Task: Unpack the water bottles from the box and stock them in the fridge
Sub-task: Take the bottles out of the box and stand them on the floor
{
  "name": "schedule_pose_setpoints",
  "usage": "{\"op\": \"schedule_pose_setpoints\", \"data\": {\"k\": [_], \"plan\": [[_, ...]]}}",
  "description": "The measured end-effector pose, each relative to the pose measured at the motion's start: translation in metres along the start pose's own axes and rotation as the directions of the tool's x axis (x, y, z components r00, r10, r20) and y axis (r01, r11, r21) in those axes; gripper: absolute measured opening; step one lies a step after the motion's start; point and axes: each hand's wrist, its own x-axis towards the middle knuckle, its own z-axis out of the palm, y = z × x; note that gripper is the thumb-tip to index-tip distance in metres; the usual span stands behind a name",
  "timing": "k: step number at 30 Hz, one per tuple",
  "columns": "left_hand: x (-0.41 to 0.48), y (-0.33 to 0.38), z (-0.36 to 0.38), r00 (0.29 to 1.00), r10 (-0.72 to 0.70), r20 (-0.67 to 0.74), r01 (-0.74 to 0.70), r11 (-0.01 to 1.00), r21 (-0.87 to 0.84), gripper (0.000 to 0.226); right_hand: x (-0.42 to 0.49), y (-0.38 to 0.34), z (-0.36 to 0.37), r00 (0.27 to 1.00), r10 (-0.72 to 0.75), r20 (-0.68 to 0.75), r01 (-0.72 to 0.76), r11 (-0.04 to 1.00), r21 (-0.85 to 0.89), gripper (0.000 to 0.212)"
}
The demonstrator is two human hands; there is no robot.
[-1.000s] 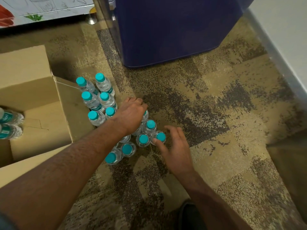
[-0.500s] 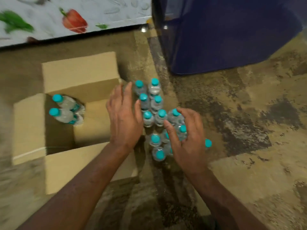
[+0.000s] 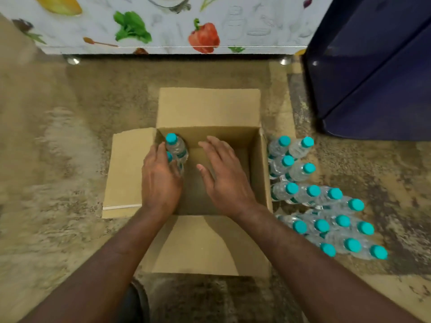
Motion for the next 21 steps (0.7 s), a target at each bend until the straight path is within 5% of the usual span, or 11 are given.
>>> {"op": "schedule_pose_setpoints", "data": {"k": [4, 7, 21], "plan": [[0.010, -0.016, 0.008, 0.989, 0.087, 0.118, -0.087, 0.996, -0.008, 0.061, 0.036, -0.006, 0.030, 0.980, 0.014, 0.196, -0.008, 0.999, -0.032, 0.056], [0.015, -0.025, 0.018, 0.984, 0.031, 0.174, -0.016, 0.996, -0.088, 0.067, 0.055, -0.011, 0.047, 0.955, 0.020, 0.297, -0.013, 1.000, -0.028, 0.067], [0.032, -0.042, 0.045, 0.986, -0.126, 0.105, 0.161, 0.866, -0.474, 0.026, 0.119, -0.003, 0.088, 0.954, 0.023, 0.300, 0.033, 0.983, -0.180, 0.056]]}}
